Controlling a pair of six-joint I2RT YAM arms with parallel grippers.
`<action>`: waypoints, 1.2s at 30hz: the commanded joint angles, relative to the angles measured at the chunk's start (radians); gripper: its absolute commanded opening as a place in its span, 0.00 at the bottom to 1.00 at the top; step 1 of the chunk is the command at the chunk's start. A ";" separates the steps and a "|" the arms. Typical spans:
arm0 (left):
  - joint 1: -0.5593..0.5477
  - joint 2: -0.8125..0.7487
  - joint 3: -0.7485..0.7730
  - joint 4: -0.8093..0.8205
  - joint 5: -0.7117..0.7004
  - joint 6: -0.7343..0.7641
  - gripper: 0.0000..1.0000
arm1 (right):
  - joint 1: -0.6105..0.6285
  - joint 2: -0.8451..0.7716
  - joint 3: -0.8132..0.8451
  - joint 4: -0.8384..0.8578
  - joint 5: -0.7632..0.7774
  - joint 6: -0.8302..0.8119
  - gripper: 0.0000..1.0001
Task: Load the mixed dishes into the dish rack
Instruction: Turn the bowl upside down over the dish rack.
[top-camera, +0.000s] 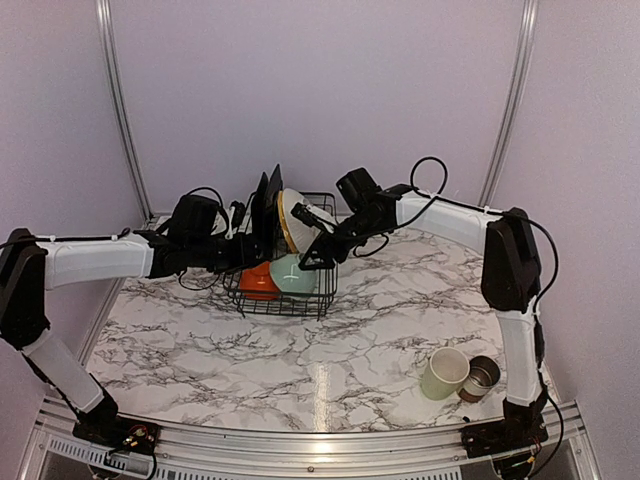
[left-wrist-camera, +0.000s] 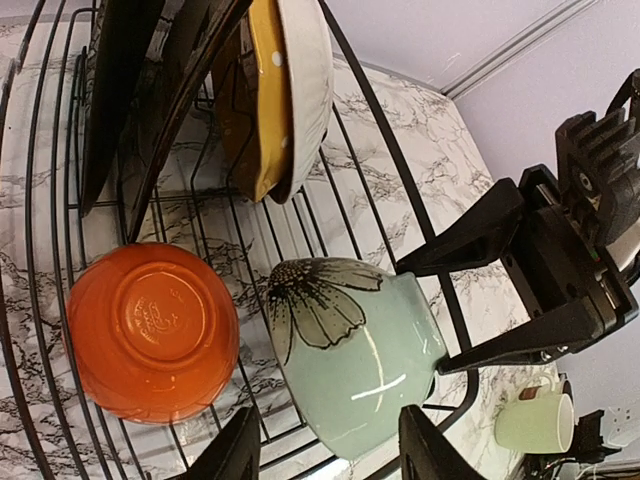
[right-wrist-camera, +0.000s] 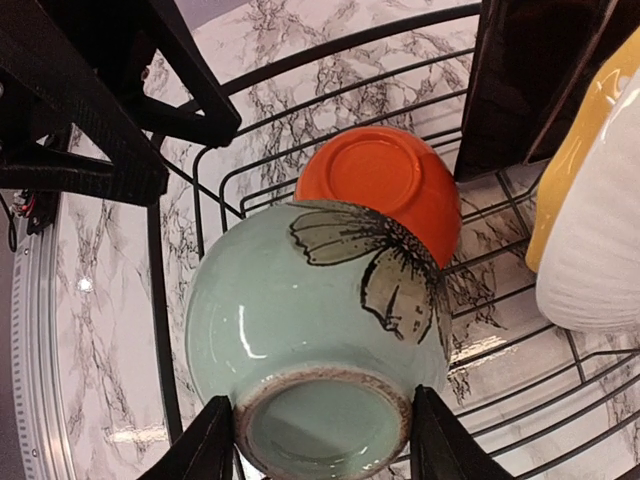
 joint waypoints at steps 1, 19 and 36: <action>0.002 -0.049 0.019 -0.102 -0.092 0.067 0.49 | 0.019 0.012 0.069 -0.023 0.093 -0.040 0.24; 0.002 -0.050 0.013 -0.081 -0.077 0.079 0.49 | 0.067 0.083 0.173 -0.117 0.264 -0.103 0.22; 0.002 -0.079 -0.012 -0.079 -0.088 0.096 0.49 | 0.123 0.189 0.309 -0.192 0.558 -0.135 0.22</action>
